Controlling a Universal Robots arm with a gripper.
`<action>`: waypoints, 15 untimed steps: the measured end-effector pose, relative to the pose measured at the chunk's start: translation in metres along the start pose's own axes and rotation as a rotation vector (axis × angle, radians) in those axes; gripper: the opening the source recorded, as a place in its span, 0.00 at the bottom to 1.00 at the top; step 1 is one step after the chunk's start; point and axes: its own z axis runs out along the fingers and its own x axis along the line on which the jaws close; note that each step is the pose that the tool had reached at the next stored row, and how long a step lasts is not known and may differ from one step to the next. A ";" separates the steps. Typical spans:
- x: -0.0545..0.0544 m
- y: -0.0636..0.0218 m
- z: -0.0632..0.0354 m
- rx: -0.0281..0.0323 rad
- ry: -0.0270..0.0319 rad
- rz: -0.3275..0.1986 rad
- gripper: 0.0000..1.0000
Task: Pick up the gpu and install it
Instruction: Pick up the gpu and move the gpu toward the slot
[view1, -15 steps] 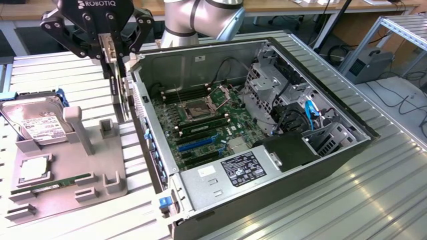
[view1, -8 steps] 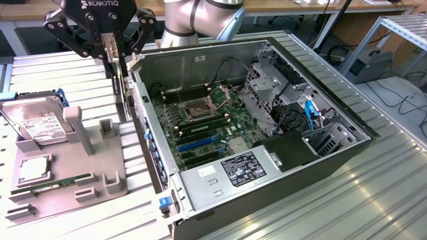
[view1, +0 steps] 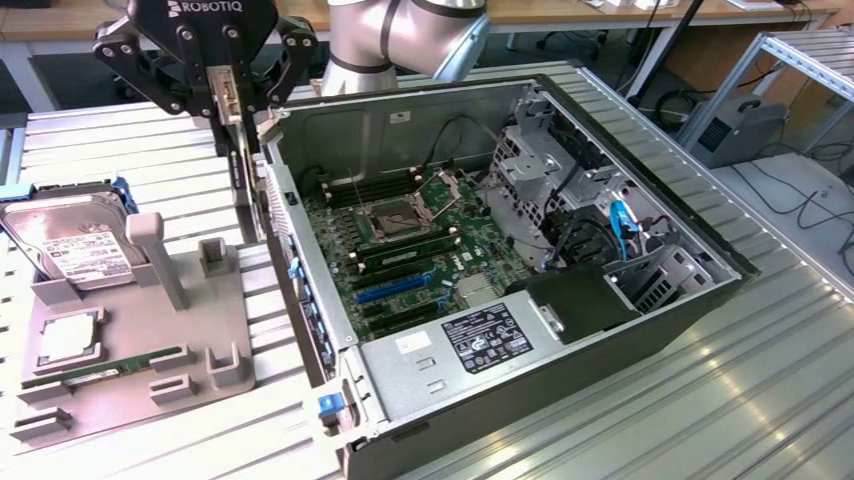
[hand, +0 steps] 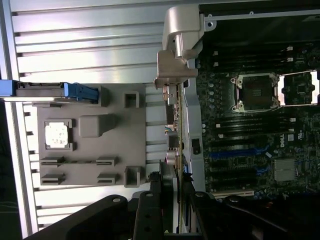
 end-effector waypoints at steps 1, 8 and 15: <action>0.000 0.0000 0.0000 0.0000 0.0000 0.000 0.27; -0.003 0.0002 0.0001 0.0001 0.0000 0.000 0.27; -0.005 0.0004 0.0001 0.0000 0.0000 0.000 0.27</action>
